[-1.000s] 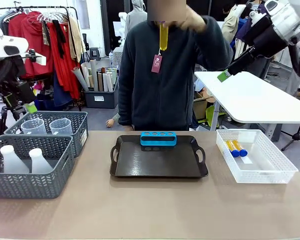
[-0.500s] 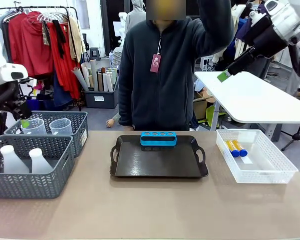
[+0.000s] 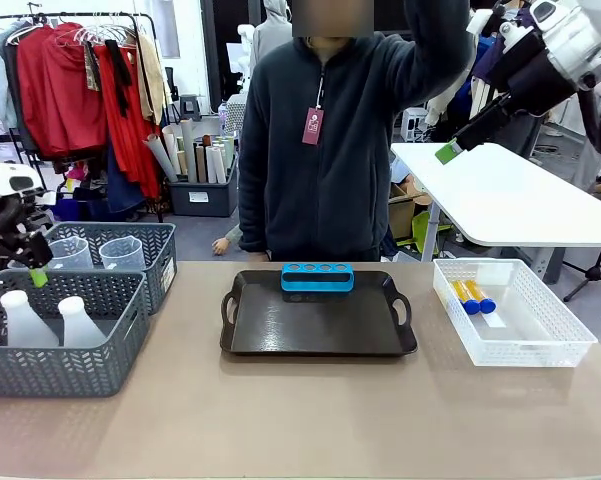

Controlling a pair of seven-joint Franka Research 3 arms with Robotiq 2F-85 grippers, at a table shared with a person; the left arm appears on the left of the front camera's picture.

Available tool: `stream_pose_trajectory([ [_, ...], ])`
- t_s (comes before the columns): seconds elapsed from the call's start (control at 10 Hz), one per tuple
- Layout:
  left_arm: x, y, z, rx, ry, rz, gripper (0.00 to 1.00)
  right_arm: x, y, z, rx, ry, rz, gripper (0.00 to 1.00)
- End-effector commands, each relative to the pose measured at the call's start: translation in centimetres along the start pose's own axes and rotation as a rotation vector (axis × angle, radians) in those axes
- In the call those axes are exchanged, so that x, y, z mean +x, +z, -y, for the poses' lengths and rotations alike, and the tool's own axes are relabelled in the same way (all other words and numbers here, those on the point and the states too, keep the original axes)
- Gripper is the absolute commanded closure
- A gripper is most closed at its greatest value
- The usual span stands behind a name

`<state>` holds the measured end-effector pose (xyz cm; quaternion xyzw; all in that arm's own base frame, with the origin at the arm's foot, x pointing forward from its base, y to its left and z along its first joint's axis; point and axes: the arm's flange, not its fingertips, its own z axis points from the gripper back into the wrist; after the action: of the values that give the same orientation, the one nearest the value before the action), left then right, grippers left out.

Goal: Prepare the laboratory tools.
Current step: Pick up one Small flask and place it on the Handle tray.

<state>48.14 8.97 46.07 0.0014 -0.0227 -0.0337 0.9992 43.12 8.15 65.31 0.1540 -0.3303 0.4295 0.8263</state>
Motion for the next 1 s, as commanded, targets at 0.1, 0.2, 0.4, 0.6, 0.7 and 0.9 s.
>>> stream_pose_trajectory([
  [0.1,0.4,-2.9,-0.5,-0.001,0.054,-0.011,0.00,0.0,0.1,0.0,0.005,0.000,0.005,0.00],
  [0.2,0.5,-3.6,-0.9,0.011,0.056,-0.016,0.00,0.0,0.1,0.0,0.005,0.000,0.005,0.00],
  [0.4,0.6,-4.6,-1.6,0.006,0.058,-0.022,0.00,0.0,0.1,0.0,0.005,0.000,0.005,0.00],
  [0.6,0.7,-5.0,-2.0,0.004,0.075,-0.016,0.00,0.0,0.1,0.0,0.005,0.000,0.005,0.00],
  [0.7,0.7,-4.8,-2.0,0.014,0.082,-0.013,0.11,0.0,0.1,0.0,0.005,0.000,0.005,0.00],
  [0.9,0.5,-4.7,-2.0,0.019,0.079,0.005,0.49,0.0,0.1,0.0,0.005,0.000,0.005,0.00],
])
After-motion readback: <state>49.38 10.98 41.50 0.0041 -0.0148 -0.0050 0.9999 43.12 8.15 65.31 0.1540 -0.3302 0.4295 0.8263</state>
